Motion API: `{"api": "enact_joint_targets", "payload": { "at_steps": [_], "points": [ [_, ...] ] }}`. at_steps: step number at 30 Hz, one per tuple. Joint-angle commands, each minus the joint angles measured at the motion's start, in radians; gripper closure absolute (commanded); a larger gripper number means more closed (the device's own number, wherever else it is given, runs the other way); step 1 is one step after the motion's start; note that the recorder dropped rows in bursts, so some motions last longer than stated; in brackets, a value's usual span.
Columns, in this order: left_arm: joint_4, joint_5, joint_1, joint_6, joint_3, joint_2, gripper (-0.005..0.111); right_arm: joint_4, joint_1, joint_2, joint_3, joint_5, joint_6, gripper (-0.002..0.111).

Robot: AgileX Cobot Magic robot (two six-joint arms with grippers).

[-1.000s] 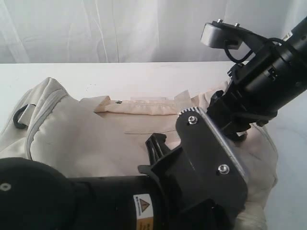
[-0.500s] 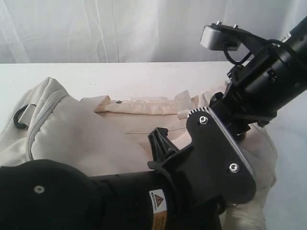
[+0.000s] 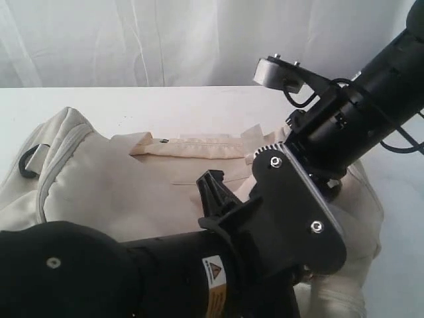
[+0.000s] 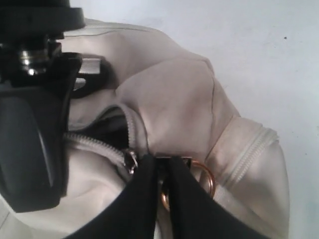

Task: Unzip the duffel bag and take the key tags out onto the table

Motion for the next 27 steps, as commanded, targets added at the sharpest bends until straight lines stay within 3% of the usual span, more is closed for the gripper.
{"api": "enact_joint_targets", "payload": {
  "at_steps": [1, 16, 21, 27],
  "points": [
    [-0.048, 0.11, -0.005, 0.003, 0.003, -0.005, 0.091, 0.027, -0.005, 0.001, -0.032, 0.003, -0.025, 0.108],
    [-0.271, 0.223, -0.005, 0.183, 0.003, -0.005, 0.089, 0.019, -0.036, -0.004, -0.152, 0.003, -0.04, 0.108],
    [-0.336, 0.224, -0.005, 0.241, 0.003, -0.005, 0.089, 0.021, -0.085, -0.004, -0.152, 0.003, -0.047, 0.108],
    [-0.302, 0.155, -0.005, 0.241, 0.003, -0.005, 0.089, 0.023, -0.091, -0.004, -0.152, 0.003, -0.047, 0.108]
  ]
}}
